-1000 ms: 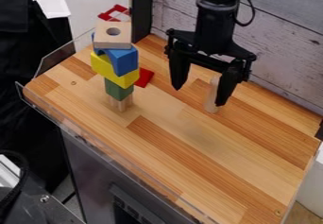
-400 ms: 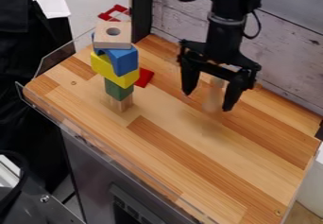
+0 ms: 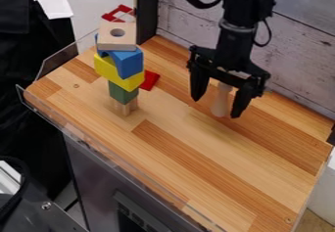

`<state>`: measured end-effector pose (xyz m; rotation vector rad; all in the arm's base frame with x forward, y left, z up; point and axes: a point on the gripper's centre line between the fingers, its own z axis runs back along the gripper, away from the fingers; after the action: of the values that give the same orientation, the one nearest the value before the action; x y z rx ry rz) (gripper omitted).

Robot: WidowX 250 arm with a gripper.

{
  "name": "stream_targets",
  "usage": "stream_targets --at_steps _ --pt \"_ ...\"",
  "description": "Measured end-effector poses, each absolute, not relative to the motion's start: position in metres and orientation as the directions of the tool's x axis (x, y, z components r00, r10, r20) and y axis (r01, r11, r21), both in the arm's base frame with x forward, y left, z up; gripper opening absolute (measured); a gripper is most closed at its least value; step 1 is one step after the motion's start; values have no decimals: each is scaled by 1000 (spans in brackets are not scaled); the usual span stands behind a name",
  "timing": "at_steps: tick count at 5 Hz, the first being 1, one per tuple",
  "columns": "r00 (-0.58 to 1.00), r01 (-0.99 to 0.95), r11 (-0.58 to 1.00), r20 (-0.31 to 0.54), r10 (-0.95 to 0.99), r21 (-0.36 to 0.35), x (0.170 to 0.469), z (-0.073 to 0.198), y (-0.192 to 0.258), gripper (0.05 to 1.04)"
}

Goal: Put the prawn on top of the tower

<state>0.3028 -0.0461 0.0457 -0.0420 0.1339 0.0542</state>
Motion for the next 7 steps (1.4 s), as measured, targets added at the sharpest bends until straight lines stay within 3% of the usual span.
stream_targets --at_steps 3,5,6,7 --pt "986 -102 994 -138 95 -44 319 23 -50 967" --pt "982 -163 985 -103 158 -50 331 22 -48 397" --pt "979 -186 981 -92 180 -60 332 22 -47 332" --pt "977 -198 978 -92 192 -65 327 23 -47 332"
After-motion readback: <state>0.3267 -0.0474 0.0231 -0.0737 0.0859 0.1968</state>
